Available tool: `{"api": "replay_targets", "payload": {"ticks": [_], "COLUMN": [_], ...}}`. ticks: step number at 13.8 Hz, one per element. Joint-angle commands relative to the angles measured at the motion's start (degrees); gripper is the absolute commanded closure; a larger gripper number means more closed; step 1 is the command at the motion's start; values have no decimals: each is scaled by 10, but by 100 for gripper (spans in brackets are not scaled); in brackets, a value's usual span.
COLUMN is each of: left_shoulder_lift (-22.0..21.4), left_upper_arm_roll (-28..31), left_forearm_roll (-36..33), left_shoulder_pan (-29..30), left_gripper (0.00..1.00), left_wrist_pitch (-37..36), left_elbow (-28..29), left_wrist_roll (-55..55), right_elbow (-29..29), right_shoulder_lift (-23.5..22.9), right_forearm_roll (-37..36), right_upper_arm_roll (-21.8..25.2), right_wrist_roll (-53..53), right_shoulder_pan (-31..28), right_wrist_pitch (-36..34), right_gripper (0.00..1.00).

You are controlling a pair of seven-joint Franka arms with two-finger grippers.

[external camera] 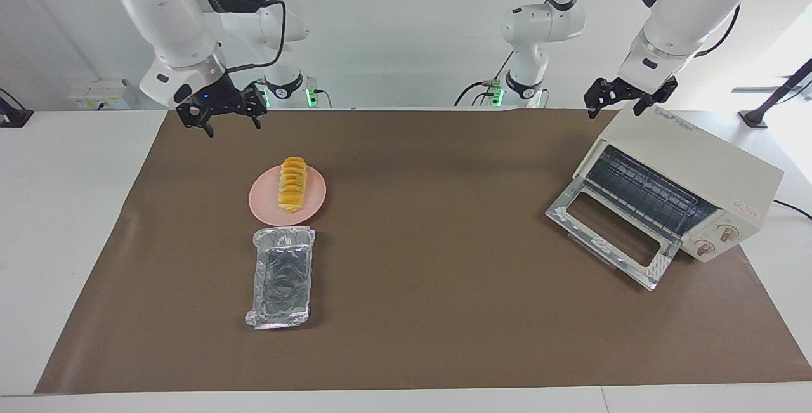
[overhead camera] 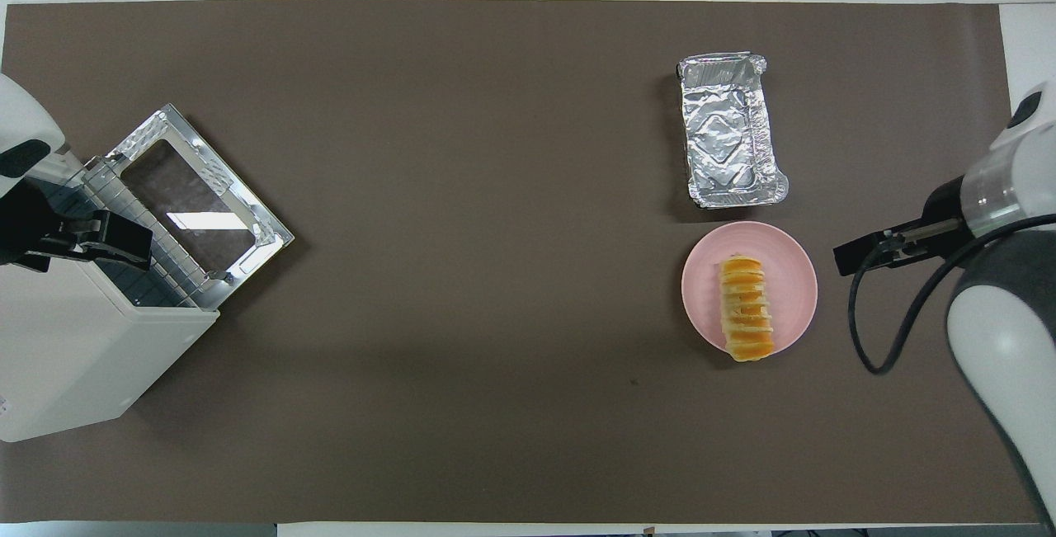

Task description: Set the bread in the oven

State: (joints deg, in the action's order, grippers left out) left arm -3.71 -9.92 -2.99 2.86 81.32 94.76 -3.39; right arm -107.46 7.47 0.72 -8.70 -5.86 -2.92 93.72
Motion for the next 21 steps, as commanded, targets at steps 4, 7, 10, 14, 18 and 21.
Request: {"api": "replay_targets", "payload": {"ticks": [4, 7, 10, 14, 18, 21], "left_shoulder_lift": [-14, -14, -14, -14, -14, -14], "left_upper_arm_roll": [-5, -5, -5, -5, -5, -5], "left_forearm_roll": [9, 9, 9, 9, 9, 9], "left_shoulder_pan": [11, 11, 11, 11, 11, 11], "left_gripper": [0, 0, 0, 0, 0, 0], "left_wrist_pitch": [-1, 0, -1, -1, -1, -1], "left_elbow": [12, 12, 12, 12, 12, 12], "left_wrist_roll": [1, 1, 1, 1, 1, 1], "right_elbow": [-219, -271, -275, -275, -275, -276], "right_shoulder_lift": [79, 37, -27, -79, -97, -104], "right_forearm_roll": [1, 1, 1, -7, -8, -8], "right_upper_arm_roll": [-4, -4, -4, -4, -4, -3], "right_wrist_roll": [81, 80, 80, 76, 77, 75], "right_shoulder_pan": [62, 62, 60, 60, 58, 58], "right_wrist_pitch": [145, 253, 343, 426, 439, 440], "right_gripper": [0, 0, 0, 0, 0, 15]}}
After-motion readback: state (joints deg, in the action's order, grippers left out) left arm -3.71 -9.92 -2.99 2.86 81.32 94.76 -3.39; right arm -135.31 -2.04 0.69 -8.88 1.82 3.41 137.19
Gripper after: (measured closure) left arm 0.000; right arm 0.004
